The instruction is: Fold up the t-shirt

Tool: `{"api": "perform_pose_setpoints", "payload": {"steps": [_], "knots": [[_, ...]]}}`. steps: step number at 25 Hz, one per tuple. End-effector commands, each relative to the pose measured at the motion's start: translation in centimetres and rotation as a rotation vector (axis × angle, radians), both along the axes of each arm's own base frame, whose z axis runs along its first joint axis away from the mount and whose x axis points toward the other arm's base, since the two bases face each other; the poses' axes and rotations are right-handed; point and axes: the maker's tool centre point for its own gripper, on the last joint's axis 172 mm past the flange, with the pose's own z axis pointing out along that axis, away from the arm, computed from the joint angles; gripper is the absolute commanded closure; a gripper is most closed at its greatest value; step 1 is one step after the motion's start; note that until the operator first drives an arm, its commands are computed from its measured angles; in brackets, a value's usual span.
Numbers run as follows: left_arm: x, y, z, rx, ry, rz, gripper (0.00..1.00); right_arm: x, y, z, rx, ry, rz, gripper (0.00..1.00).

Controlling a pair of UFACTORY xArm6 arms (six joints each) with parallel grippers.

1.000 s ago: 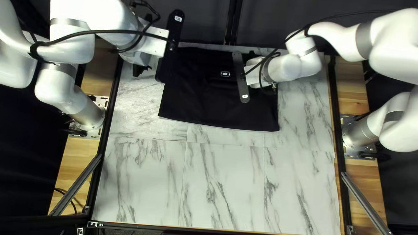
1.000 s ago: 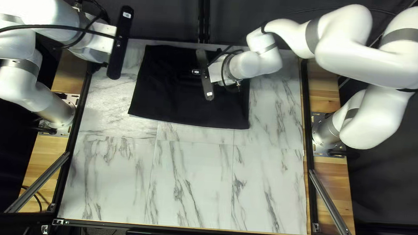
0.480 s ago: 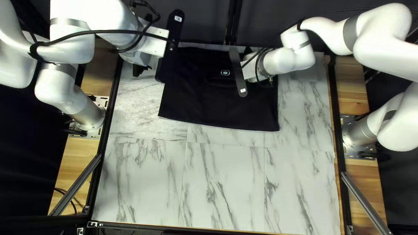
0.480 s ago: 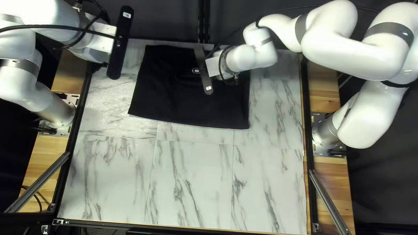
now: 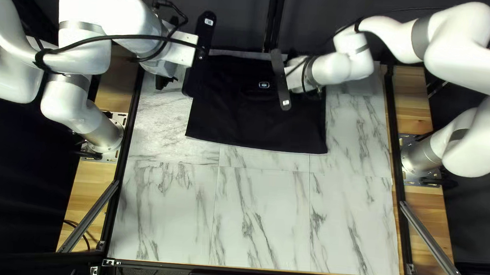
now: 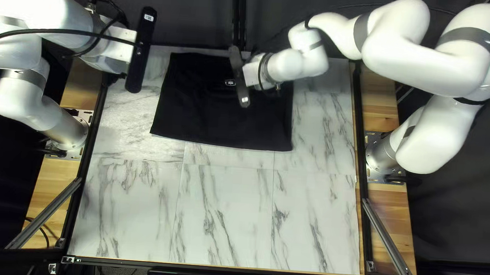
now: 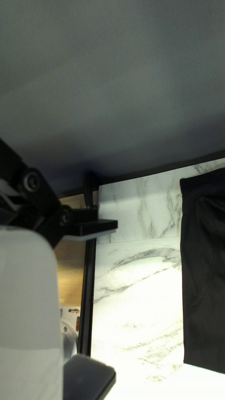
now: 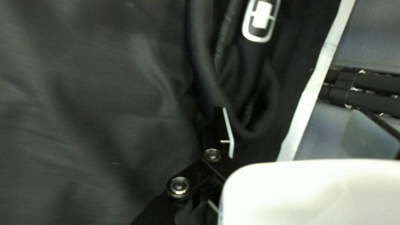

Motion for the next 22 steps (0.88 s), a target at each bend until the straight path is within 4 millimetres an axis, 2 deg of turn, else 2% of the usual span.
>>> {"api": "perform_pose_setpoints", "payload": {"steps": [1, 13, 19, 22], "knots": [[0.0, 0.0, 0.0, 0.000, 0.000, 0.000, 0.00, 1.4, 0.5, -0.8, -0.007, 0.002, 0.024, 0.00], [0.0, 0.0, 0.0, 0.000, 0.000, 0.000, 0.00, 3.9, -1.3, -3.9, 0.009, 0.020, 0.052, 0.00], [0.0, 0.0, 0.0, 0.000, 0.000, 0.000, 0.00, 3.5, -2.5, -4.1, 0.008, 0.024, 0.044, 0.00], [0.0, 0.0, 0.0, 0.000, 0.000, 0.000, 0.00, 3.0, -3.9, -4.1, 0.001, 0.032, 0.031, 0.00]]}}
